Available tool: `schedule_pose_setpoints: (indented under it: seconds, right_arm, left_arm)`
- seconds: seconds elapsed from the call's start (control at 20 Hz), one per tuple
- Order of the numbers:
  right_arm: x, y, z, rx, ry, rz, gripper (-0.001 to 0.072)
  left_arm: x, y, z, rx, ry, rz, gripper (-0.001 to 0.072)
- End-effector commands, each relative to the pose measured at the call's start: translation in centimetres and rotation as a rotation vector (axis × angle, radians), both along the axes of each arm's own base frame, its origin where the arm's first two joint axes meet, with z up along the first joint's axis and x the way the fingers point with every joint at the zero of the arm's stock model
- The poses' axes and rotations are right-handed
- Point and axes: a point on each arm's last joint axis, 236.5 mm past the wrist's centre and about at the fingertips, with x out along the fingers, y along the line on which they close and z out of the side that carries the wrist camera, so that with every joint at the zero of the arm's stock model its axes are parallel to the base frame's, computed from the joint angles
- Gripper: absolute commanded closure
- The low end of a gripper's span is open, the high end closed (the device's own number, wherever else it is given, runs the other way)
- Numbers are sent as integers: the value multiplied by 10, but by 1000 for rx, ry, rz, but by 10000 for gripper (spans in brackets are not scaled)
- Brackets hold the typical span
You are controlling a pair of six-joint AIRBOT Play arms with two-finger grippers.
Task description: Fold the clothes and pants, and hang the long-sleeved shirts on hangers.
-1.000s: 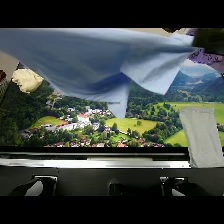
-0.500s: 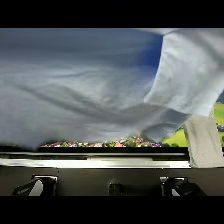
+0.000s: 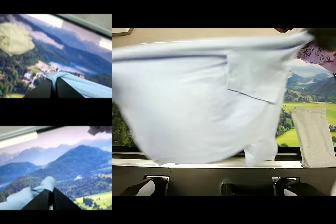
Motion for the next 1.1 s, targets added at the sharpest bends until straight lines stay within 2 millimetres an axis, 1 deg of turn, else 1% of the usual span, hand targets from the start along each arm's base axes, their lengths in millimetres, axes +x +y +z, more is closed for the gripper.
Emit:
schedule_pose_setpoints:
  seconds: [0.0, 0.05, 0.1, 0.2, 0.25, 0.3, 0.35, 0.4, 0.45, 0.5, 0.55, 0.6, 0.65, 0.7, 0.75, 0.8, 0.85, 0.9, 0.95, 1.0, 1.05]
  right_arm:
    - [77, 55, -144, 134, 280, 52, 680]
    - [95, 69, -184, 170, 334, 71, 680]
    - [111, 82, -220, 206, 373, 84, 680]
    - [132, 102, -279, 271, 427, 95, 680]
    - [139, 108, -306, 298, 452, 94, 679]
    - [143, 114, -328, 319, 473, 92, 677]
    - [145, 117, -343, 334, 488, 89, 669]
    - [147, 119, -354, 344, 497, 87, 643]
    - [148, 120, -359, 351, 500, 85, 619]
    - [149, 120, -359, 350, 497, 85, 619]
    - [149, 119, -356, 358, 496, 85, 593]
    - [147, 116, -347, 376, 496, 98, 445]
    - [146, 113, -335, 404, 492, 140, 385]
    - [142, 106, -318, 441, 488, 200, 377]
    - [137, 94, -302, 463, 482, 257, 362]
    - [129, 74, -287, 468, 481, 307, 361]
    - [120, 50, -278, 456, 487, 339, 361]
    - [108, 23, -272, 432, 506, 363, 357]
    - [94, -1, -271, 407, 538, 392, 357]
    - [76, -22, -274, 394, 589, 425, 355]
    - [57, -39, -281, 387, 644, 465, 355]
  left_arm:
    - [65, 3, -141, -97, 269, -35, 691]
    - [83, 0, -176, -113, 322, -47, 691]
    - [98, -4, -205, -124, 360, -58, 691]
    - [122, -15, -258, -147, 417, -71, 691]
    - [130, -20, -277, -154, 434, -76, 691]
    - [135, -26, -293, -156, 450, -85, 691]
    - [140, -32, -306, -158, 465, -93, 691]
    - [142, -37, -315, -158, 475, -101, 690]
    - [143, -41, -322, -159, 488, -108, 687]
    - [143, -42, -324, -160, 493, -109, 661]
    - [143, -41, -321, -159, 488, -108, 551]
    - [143, -37, -314, -156, 478, -106, 341]
    - [144, -31, -299, -151, 461, -102, 139]
    - [144, -22, -282, -135, 443, -107, 94]
    - [141, -12, -261, -97, 424, -131, 94]
    - [132, -5, -243, -44, 427, -180, 94]
    - [119, -1, -233, 5, 452, -237, 94]
    - [102, 2, -226, 13, 478, -263, 96]
    - [94, 6, -218, -34, 465, -235, 96]
    - [82, 7, -216, -64, 471, -227, 95]
    - [68, 9, -219, -78, 497, -219, 96]
